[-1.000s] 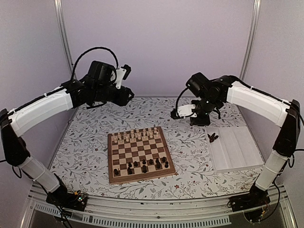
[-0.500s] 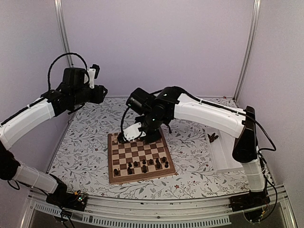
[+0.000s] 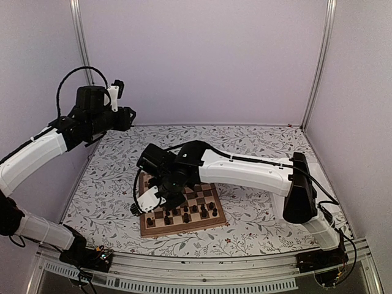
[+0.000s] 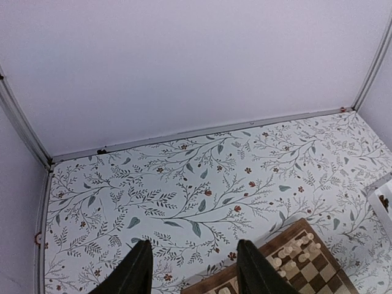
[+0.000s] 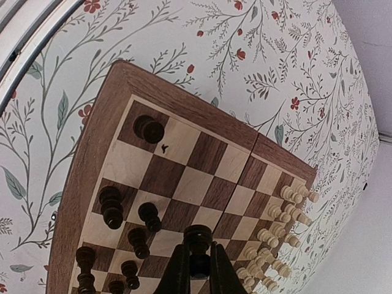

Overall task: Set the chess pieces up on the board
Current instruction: Place the chess piece on the chessboard.

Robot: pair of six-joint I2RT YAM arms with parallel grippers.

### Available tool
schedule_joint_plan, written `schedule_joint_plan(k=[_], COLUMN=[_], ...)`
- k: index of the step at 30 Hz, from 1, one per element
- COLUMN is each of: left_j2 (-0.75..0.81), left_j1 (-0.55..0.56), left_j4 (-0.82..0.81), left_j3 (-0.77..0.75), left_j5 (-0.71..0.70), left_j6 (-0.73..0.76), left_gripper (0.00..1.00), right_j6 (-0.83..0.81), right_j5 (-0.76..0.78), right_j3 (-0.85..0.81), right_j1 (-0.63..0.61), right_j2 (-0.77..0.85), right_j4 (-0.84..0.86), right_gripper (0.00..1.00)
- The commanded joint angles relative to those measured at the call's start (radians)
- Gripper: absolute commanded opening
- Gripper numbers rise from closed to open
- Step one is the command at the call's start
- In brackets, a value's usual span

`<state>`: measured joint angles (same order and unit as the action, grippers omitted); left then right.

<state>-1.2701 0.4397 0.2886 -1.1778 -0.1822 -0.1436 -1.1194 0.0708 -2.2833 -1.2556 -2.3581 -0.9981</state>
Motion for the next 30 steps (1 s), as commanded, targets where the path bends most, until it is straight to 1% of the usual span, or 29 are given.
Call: schedule_joint_plan(k=[1, 10, 30], left_j2=[0.029, 0.032, 0.03], left_j1=[-0.012, -0.012, -0.015], left_j4=[-0.024, -0.025, -0.025], left_j3=[0.013, 0.014, 0.015], left_j5=[0.018, 0.027, 0.042], left_j6=[-0.005, -0.005, -0.001], left_gripper=[0.48, 0.48, 0.49], right_j6=[-0.012, -0.007, -0.014], right_j5=[-0.028, -0.056, -0.06], right_j3=[-0.033, -0.036, -0.036], right_j1=[-0.001, -0.003, -0.01], right_j2=[-0.052, -0.089, -0.138], right_j4=[0.049, 0.098, 0.09], right_gripper=[0.1, 0.1, 0.1])
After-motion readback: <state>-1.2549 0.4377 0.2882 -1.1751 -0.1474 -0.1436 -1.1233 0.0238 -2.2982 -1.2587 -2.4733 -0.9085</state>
